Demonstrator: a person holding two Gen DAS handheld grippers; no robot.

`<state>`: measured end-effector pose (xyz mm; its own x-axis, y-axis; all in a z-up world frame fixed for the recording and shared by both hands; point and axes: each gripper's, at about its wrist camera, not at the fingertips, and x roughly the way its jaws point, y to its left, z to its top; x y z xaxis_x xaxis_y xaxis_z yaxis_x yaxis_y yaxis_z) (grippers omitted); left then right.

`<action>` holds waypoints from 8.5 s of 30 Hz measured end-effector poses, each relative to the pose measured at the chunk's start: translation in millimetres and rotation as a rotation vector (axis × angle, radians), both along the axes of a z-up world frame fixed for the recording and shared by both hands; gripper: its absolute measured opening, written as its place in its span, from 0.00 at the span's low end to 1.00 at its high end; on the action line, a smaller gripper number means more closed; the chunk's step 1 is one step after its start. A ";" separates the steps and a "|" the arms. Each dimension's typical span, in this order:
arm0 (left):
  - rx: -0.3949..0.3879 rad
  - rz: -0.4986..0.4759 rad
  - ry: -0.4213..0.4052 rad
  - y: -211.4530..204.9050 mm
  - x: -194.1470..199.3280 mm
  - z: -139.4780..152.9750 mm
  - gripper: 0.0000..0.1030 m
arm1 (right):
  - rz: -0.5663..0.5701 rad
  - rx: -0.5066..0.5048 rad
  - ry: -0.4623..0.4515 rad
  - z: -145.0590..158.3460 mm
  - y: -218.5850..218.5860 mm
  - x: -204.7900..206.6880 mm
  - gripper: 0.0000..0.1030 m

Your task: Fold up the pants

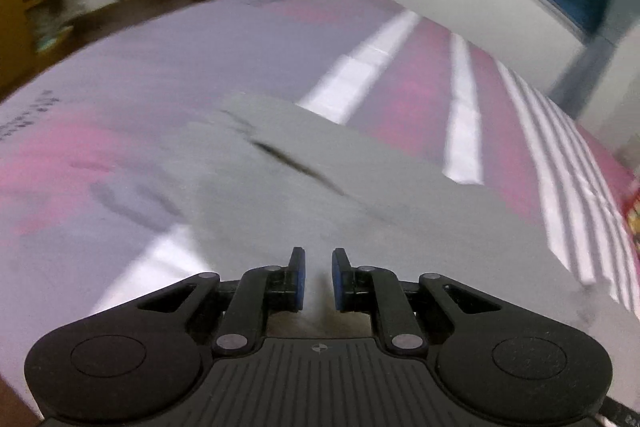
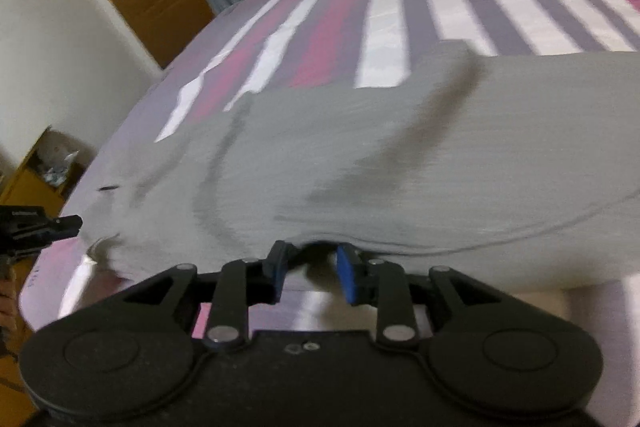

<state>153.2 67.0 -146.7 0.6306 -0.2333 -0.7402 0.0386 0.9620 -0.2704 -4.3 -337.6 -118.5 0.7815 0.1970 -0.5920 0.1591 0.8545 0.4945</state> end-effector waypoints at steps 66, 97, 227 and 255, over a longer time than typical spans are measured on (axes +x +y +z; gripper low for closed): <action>0.122 -0.083 0.089 -67.7 7.5 -52.2 0.12 | -0.744 0.005 0.022 -60.2 -231.8 -149.2 0.22; 0.220 -0.118 0.041 -82.2 3.1 -52.6 0.12 | -0.749 -0.039 0.100 -65.3 -256.2 -147.2 0.19; 0.384 -0.477 -0.115 -292.1 -42.4 -27.5 0.19 | -0.767 0.015 0.121 -81.4 -249.2 -149.2 0.28; 0.280 -0.442 -0.035 -257.7 -20.6 -32.6 0.20 | -0.681 -0.154 -0.049 -4.5 -205.8 -109.0 0.17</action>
